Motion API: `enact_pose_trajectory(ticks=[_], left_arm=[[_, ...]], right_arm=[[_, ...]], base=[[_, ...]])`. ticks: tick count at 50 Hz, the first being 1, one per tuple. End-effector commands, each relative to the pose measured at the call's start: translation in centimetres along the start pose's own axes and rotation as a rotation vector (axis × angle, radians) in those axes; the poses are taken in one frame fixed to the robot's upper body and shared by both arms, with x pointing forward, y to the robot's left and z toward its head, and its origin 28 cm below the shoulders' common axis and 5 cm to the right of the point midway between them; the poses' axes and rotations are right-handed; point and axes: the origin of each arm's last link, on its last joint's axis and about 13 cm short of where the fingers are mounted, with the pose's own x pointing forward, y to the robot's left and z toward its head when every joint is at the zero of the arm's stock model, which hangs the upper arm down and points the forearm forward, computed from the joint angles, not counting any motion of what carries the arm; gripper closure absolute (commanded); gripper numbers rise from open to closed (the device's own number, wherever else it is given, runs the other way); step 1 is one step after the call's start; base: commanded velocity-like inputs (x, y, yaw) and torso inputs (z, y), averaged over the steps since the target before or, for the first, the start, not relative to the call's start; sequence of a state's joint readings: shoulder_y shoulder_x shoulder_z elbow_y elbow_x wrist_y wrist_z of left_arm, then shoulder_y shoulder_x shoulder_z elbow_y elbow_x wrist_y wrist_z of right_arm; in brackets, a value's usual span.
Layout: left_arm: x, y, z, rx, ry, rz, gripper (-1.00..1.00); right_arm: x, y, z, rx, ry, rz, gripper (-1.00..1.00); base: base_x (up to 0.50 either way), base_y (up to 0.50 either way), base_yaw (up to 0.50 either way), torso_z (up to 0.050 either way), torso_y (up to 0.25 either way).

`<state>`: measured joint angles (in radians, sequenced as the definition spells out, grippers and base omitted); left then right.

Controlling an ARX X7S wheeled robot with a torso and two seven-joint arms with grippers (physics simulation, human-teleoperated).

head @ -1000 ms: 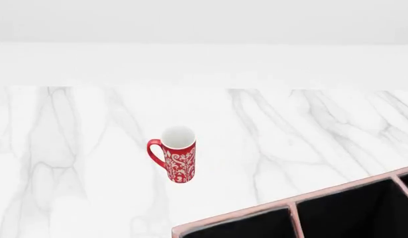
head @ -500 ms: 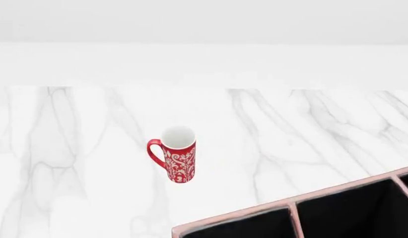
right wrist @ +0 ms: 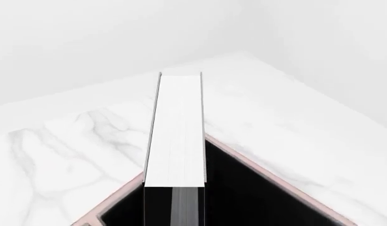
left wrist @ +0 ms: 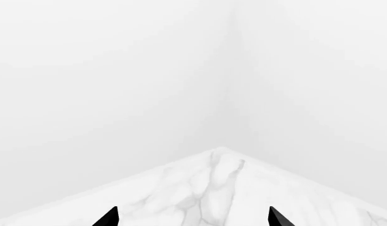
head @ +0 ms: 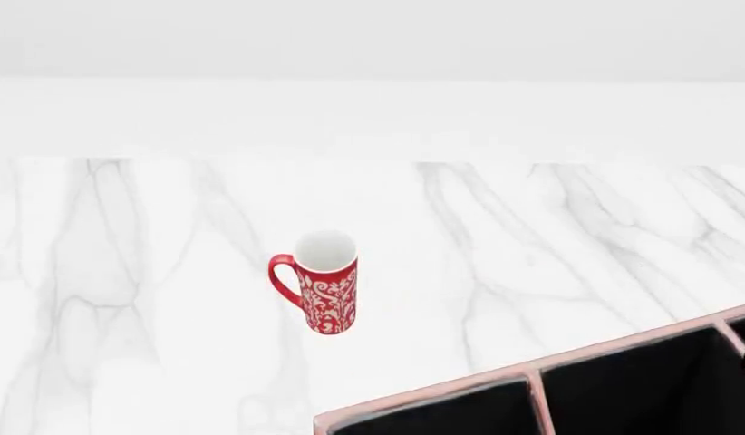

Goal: Pick up the book and place it in the right compartment of the caddy.

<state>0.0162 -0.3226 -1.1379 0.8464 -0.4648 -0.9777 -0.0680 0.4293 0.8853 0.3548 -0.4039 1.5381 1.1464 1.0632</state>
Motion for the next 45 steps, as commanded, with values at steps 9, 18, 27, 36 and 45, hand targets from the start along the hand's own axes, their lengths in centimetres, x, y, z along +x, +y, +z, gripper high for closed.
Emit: enact_pose_trajectory(ticks=[9,18,27,36,45], left_arm=[[-0.3,0.41,-0.17,-0.003,0.004,0.023,-1.0],[-0.21,0.36,-0.23,-0.003,0.006,0.022,-1.0],[-0.25,0.39,-0.33,-0.004,0.008,0.021,-1.0],[-0.25,0.37,-0.31,-0.007,0.009,0.02,-1.0],[-0.25,0.3,-0.26,-0.007,0.008,0.016,-1.0]], right_arm=[[1.06,-0.28,-0.53,0.107,0.037,0.026,1.0],[1.26,-0.06,-0.91,0.091,0.046,0.04,1.0],[1.2,0.08,-0.9,0.088,0.055,0.067,-1.0],[1.22,0.2,-0.85,0.083,0.051,0.072,-1.0],[1.19,0.25,-0.84,0.081,0.049,0.08,-1.0]], base=[[0.0,0.0,0.0,0.0,0.0],[0.0,0.0,0.0,0.0,0.0],[0.0,0.0,0.0,0.0,0.0],[0.0,0.0,0.0,0.0,0.0],[0.0,0.0,0.0,0.0,0.0]])
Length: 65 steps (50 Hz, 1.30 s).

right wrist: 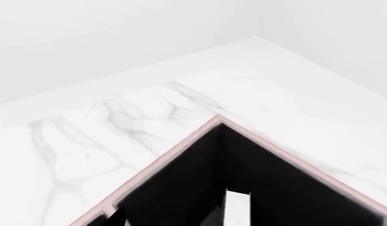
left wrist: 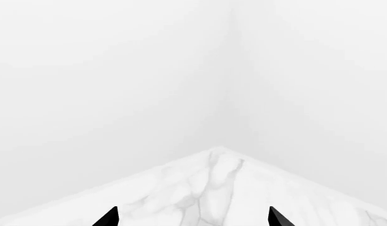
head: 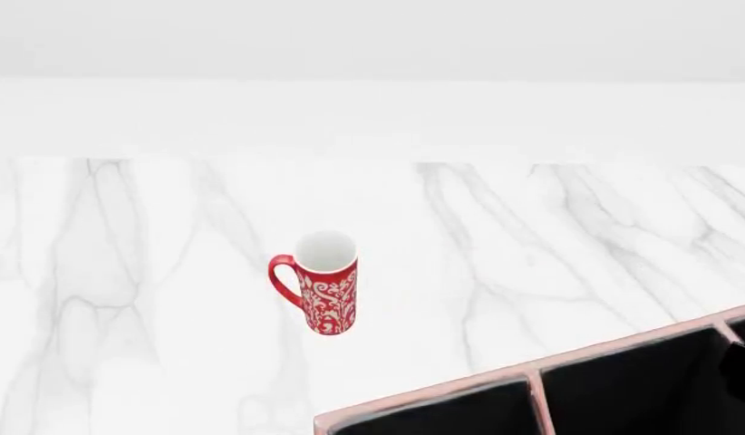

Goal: Pick up the book and place it in the right compartment of the caddy.

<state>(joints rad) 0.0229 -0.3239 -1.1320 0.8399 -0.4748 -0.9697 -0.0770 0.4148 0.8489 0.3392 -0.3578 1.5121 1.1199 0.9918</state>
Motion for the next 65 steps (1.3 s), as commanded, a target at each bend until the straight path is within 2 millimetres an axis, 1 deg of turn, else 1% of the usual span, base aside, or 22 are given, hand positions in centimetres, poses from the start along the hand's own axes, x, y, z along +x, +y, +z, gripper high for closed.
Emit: enact_pose_trajectory(ticks=[1,4,8,12,16,19,22,23,24,25,28,29,32,33,35,37,39,40,43,49,59,65], left_arm=[[-0.3,0.4,-0.1,-0.004,0.004,0.02,-1.0],[-0.3,0.3,-0.1,-0.003,0.004,0.018,-1.0],[-0.1,-0.3,0.2,0.001,-0.003,0.0,-1.0],[0.3,-1.3,0.7,0.001,-0.014,-0.034,-1.0],[0.9,-3.1,1.0,0.011,-0.018,-0.095,-1.0],[1.6,-5.6,1.1,0.028,-0.019,-0.173,-1.0],[2.0,-7.3,1.1,0.035,-0.016,-0.226,-1.0],[2.3,-8.6,1.0,0.039,-0.014,-0.27,-1.0],[2.4,-9.1,1.0,0.038,-0.015,-0.284,-1.0],[2.6,-10.5,0.8,0.054,-0.01,-0.334,-1.0],[2.8,-12.5,0.6,0.057,-0.006,-0.395,-1.0],[2.9,-13.8,0.6,0.059,-0.007,-0.442,-1.0],[2.8,-15.6,0.7,0.065,-0.011,-0.502,-1.0],[2.8,-16.8,0.7,0.067,-0.012,-0.541,-1.0],[2.7,-17.7,0.7,0.061,-0.014,-0.571,-1.0],[2.5,-19.3,0.8,0.052,-0.017,-0.625,-1.0],[2.4,-20.0,0.8,0.054,-0.018,-0.653,-1.0],[2.3,-20.9,0.9,0.038,-0.018,-0.682,-1.0],[1.8,-22.4,1.0,0.03,-0.023,-0.746,-1.0],[1.0,-24.4,1.2,0.015,-0.032,-0.83,-1.0],[0.5,-25.7,1.7,0.008,-0.04,-0.887,-1.0],[0.1,-26.2,1.9,0.001,-0.042,-0.915,-1.0]], right_arm=[[0.2,0.0,0.1,0.036,-0.005,0.026,-1.0],[0.2,0.1,0.2,0.028,-0.012,0.028,-1.0],[-0.3,0.6,1.1,-0.01,-0.076,0.03,-1.0],[-0.7,1.4,2.3,-0.028,-0.125,0.053,-1.0],[-0.7,2.6,3.0,-0.052,-0.15,0.1,-1.0],[-0.4,3.8,3.2,-0.073,-0.162,0.132,-1.0],[-0.3,4.4,3.5,-0.071,-0.17,0.157,-1.0],[-0.3,4.8,3.6,-0.073,-0.178,0.171,-1.0],[-0.2,5.0,3.6,-0.075,-0.18,0.18,-1.0],[-0.1,5.6,3.5,-0.085,-0.182,0.194,-1.0],[0.1,6.4,3.4,-0.097,-0.183,0.218,-1.0],[0.3,6.8,3.4,-0.099,-0.185,0.225,-1.0],[0.5,7.4,3.4,-0.102,-0.184,0.246,-1.0],[0.7,7.8,3.2,-0.108,-0.18,0.262,-1.0],[0.9,8.1,3.1,-0.113,-0.179,0.267,-1.0],[1.2,8.7,2.8,-0.12,-0.173,0.292,-1.0],[1.3,9.1,2.6,-0.124,-0.174,0.302,-1.0],[1.5,9.6,2.5,-0.129,-0.17,0.317,-1.0],[1.8,10.5,2.1,-0.147,-0.172,0.339,-1.0],[2.2,11.9,1.6,-0.164,-0.163,0.381,-1.0],[2.3,13.4,1.3,-0.187,-0.163,0.434,-1.0],[2.2,13.9,1.2,-0.193,-0.167,0.451,-1.0]], base=[[0.0,0.0,0.0,0.0,0.0],[0.0,0.0,0.0,0.0,0.0],[0.0,0.0,0.0,0.0,0.0],[0.0,0.0,0.0,0.0,0.0],[0.0,0.0,0.0,0.0,0.0],[0.0,0.0,0.0,0.0,0.0],[0.0,0.0,0.0,0.0,0.0],[0.0,0.0,0.0,0.0,0.0],[0.0,0.0,0.0,0.0,0.0],[0.0,0.0,0.0,0.0,0.0],[0.0,0.0,0.0,0.0,0.0],[0.0,0.0,0.0,0.0,0.0],[0.0,0.0,0.0,0.0,0.0],[0.0,0.0,0.0,0.0,0.0],[0.0,0.0,0.0,0.0,0.0],[0.0,0.0,0.0,0.0,0.0],[0.0,0.0,0.0,0.0,0.0],[0.0,0.0,0.0,0.0,0.0],[0.0,0.0,0.0,0.0,0.0],[0.0,0.0,0.0,0.0,0.0],[0.0,0.0,0.0,0.0,0.0],[0.0,0.0,0.0,0.0,0.0]])
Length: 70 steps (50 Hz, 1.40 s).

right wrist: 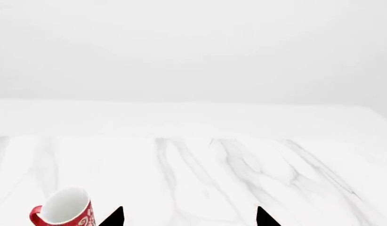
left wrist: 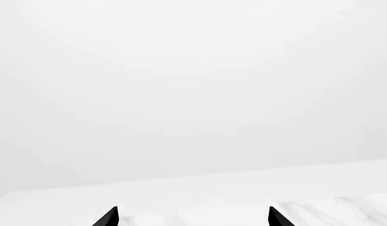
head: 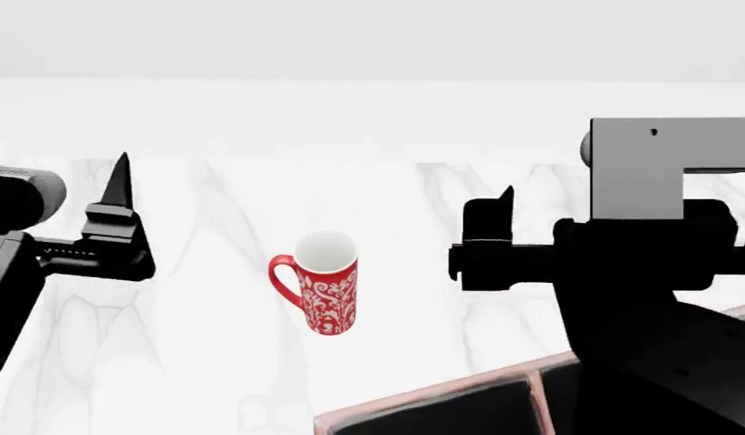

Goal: Pick up the book and place it in the right compartment of the caddy.

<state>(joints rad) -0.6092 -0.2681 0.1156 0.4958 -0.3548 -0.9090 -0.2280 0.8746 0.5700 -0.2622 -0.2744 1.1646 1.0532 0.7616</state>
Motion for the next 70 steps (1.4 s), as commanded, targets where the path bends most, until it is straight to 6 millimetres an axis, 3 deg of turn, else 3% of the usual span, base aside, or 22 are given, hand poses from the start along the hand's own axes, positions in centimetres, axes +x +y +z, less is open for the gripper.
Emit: enact_pose_trajectory(ticks=[1,51,70], left_arm=[[1.0,-2.2,0.6,-0.015,-0.024,-0.09,-1.0],[1.0,-3.5,1.6,-0.038,-0.059,-0.151,-1.0],[0.5,-3.3,3.4,-0.039,-0.099,-0.147,-1.0]], right_arm=[[0.9,1.8,0.3,0.016,-0.025,0.083,-1.0],[0.5,2.9,0.8,-0.009,-0.056,0.139,-1.0],[-0.9,2.9,2.4,-0.02,-0.097,0.137,-1.0]], base=[[0.0,0.0,0.0,0.0,0.0],[0.0,0.0,0.0,0.0,0.0],[0.0,0.0,0.0,0.0,0.0]])
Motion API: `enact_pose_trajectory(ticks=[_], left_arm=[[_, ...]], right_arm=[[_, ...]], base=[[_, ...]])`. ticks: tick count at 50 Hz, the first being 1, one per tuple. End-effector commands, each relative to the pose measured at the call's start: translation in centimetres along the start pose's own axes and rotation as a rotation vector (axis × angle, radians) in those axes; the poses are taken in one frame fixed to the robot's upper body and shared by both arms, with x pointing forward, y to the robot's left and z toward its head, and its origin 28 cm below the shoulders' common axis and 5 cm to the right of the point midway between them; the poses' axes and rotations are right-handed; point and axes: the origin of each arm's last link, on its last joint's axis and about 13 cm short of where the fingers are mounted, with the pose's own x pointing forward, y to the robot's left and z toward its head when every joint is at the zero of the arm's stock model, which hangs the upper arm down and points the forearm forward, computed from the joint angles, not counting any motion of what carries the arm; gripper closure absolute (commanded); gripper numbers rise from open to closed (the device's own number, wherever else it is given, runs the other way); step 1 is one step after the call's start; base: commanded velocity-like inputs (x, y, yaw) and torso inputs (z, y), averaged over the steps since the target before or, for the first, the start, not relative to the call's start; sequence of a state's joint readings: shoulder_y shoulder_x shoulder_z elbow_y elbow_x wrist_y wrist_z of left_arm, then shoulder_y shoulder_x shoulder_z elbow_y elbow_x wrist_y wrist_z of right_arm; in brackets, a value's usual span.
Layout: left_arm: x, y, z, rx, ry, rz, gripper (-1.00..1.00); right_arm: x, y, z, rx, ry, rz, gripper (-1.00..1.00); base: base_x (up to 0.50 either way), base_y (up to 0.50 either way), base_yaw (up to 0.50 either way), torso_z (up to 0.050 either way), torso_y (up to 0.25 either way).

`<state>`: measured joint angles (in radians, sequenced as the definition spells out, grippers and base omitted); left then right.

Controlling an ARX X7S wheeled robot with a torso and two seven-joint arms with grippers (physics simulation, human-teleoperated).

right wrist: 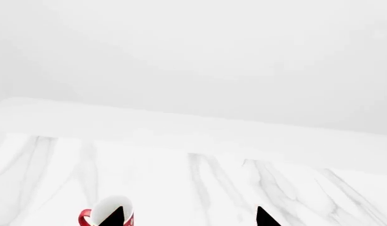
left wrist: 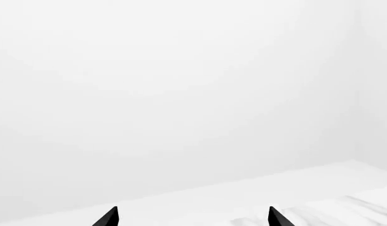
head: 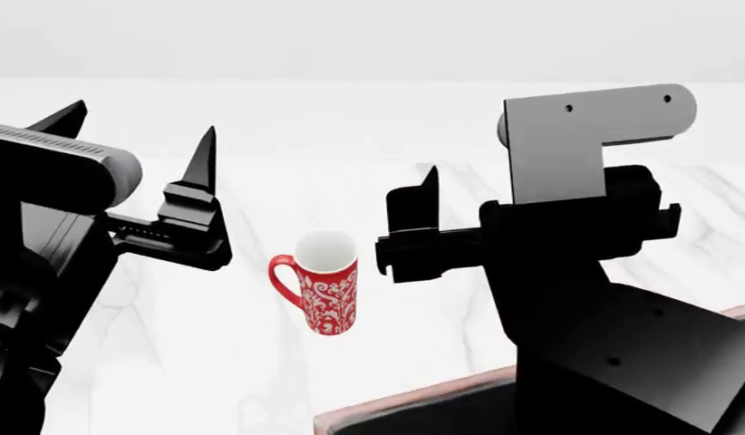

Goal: Pick up the book and place it in the right compartment of the caddy.

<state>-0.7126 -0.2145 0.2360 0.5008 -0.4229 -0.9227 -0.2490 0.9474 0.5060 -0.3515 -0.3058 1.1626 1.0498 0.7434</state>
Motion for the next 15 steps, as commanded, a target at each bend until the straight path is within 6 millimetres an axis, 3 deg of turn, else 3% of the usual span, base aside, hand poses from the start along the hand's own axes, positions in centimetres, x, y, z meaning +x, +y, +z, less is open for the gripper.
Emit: enact_pose_trajectory(ticks=[1,15], left_arm=[[-0.2,0.2,1.3,-0.016,-0.04,0.012,-1.0],[-1.0,0.2,3.0,-0.009,-0.079,0.017,-1.0]], right_arm=[[-0.7,0.0,1.5,0.023,-0.043,0.013,-1.0],[-2.0,0.1,2.7,0.014,-0.077,0.014,-1.0]], base=[[0.0,0.0,0.0,0.0,0.0],[0.0,0.0,0.0,0.0,0.0]])
